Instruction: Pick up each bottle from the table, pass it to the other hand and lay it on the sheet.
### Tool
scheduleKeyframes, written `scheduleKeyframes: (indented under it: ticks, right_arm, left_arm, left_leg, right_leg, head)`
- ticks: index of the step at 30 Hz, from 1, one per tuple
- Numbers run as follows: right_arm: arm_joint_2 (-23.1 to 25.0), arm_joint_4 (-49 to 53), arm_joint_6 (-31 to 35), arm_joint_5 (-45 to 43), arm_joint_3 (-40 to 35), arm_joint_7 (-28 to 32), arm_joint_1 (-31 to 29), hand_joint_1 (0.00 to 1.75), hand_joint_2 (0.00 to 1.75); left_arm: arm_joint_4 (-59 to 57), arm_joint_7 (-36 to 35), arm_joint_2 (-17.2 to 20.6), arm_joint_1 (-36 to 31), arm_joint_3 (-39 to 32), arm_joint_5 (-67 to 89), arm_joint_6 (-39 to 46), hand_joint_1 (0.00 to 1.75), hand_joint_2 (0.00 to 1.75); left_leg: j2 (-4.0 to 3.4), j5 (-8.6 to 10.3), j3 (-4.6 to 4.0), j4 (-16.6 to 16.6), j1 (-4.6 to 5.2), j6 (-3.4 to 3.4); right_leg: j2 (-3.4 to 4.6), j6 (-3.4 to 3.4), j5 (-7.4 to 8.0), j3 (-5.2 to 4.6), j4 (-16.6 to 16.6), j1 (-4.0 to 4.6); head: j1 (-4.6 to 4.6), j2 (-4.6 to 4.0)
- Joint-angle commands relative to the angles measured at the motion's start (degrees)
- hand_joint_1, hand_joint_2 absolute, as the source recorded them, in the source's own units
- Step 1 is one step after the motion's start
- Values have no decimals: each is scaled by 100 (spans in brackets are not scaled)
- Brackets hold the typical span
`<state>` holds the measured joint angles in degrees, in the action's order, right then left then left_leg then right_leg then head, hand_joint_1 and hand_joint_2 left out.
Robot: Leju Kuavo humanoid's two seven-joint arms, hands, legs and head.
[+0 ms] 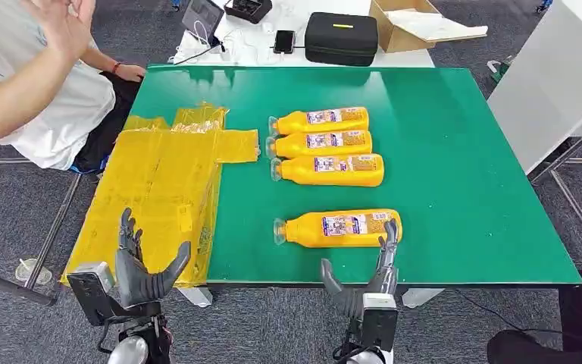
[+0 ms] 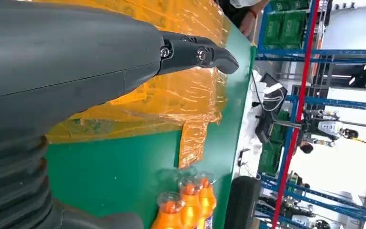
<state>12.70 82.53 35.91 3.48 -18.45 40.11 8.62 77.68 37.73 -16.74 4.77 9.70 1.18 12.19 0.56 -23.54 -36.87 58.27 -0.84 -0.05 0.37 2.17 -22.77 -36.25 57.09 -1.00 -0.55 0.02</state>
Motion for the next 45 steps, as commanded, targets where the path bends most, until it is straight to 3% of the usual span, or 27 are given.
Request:
scheduleKeyframes:
  ticks: [1,6,9,12,20,26,33,37,43,45]
  right_arm:
    - [-86,-301,20,70,57,-11,-122,0,175]
    - [-86,-301,20,70,57,-11,-122,0,175]
    - [-180,-518,235,564,111,-11,-417,0,175]
    - [-419,-602,-56,1803,371,-953,-914,0,175]
    - [-1066,-1030,-1140,2916,571,-2323,-2113,0,175]
    - [-1183,-1309,-1537,3182,456,-2688,-2319,0,175]
    - [-1172,-1358,-1566,3182,437,-2697,-2315,0,175]
    - [-1389,-1581,-2129,3194,239,-2994,-2371,0,175]
    - [-1953,-2190,-3532,2692,-227,-3011,-2766,0,175]
    - [-1984,-2208,-3556,2668,-219,-3005,-2784,0,175]
  left_arm:
    - [-125,-5,129,-97,51,-18,37,0,175]
    - [-125,-5,129,-97,51,-18,37,0,175]
    - [-133,124,143,-205,-23,168,270,0,175]
    - [-123,187,135,-336,-103,504,564,0,175]
    - [-279,191,121,-481,-178,653,564,0,175]
    - [-416,183,108,-491,-239,764,546,0,175]
    - [-426,185,101,-519,-244,768,537,0,175]
    - [-486,180,130,-570,-305,841,495,0,175]
    - [-739,185,167,-751,-362,842,426,0,175]
    - [-749,185,170,-758,-365,842,423,0,175]
  left_leg:
    - [-3,-3,16,-5,0,2]
    - [-4,-6,20,-5,-2,3]
    - [-10,-10,34,-6,-3,4]
    - [-17,-11,42,-5,-6,6]
    - [-11,11,22,-4,0,11]
    - [-5,16,18,-6,4,11]
    - [-7,7,34,-5,0,12]
    - [-2,15,13,-4,2,10]
    - [-6,12,28,-5,0,13]
    - [-1,16,15,-5,2,12]
  right_leg:
    - [-1,-5,-3,16,-6,2]
    - [-1,-7,-4,21,-7,5]
    - [2,-9,-6,35,-11,7]
    - [7,-12,-3,43,-13,10]
    - [4,-4,13,26,-12,3]
    - [1,2,13,23,-8,-1]
    - [0,-2,5,40,-10,4]
    - [-1,3,11,20,-6,1]
    - [0,-1,12,37,-12,4]
    - [-1,2,13,24,-8,1]
  head:
    - [-2,-2]
    - [0,-2]
    - [0,-2]
    - [-2,-2]
    - [0,0]
    - [0,0]
    - [-2,-2]
    - [0,-2]
    - [-2,-2]
    - [-2,-2]
